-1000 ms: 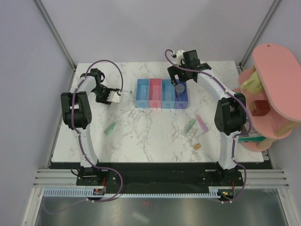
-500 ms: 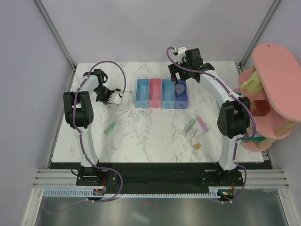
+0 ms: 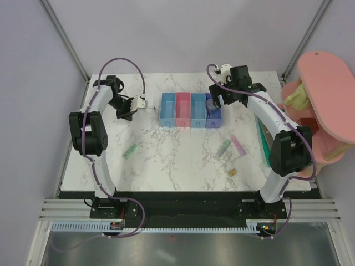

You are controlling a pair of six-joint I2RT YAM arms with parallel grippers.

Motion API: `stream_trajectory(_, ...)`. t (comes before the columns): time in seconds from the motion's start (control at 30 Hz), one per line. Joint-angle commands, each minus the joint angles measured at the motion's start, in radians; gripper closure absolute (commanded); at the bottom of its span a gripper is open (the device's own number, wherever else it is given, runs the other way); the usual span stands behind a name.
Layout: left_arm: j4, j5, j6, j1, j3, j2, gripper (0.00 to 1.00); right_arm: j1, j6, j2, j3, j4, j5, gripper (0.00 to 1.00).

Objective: Sort the stationery into containers
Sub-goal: Pick up the pen from the center of the board.

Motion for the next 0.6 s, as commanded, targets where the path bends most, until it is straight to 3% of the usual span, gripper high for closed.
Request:
stream_trajectory(0.0,-0.035,0.219,-0.253,-0.005,0.089,-0.158,0.98,-0.014,-0.07,-0.135,-0.144,-0.054,0.01,0.02)
stream_trajectory(0.23,-0.009,0.396,-0.7,-0.068,0.238,-0.176,0.98,-0.047,-0.202,-0.351,-0.361,-0.153,0.042,0.02)
stream_trajectory(0.37,0.151,0.427,-0.928,-0.121,0.219,-0.189,0.98,-0.049,-0.254,-0.442,-0.476,-0.189,0.038,0.02)
stream_trajectory(0.57,0.411,0.362,-1.294,-0.206,0.161,-0.137,0.98,-0.051,-0.271,-0.514,-0.619,-0.184,0.028,0.02)
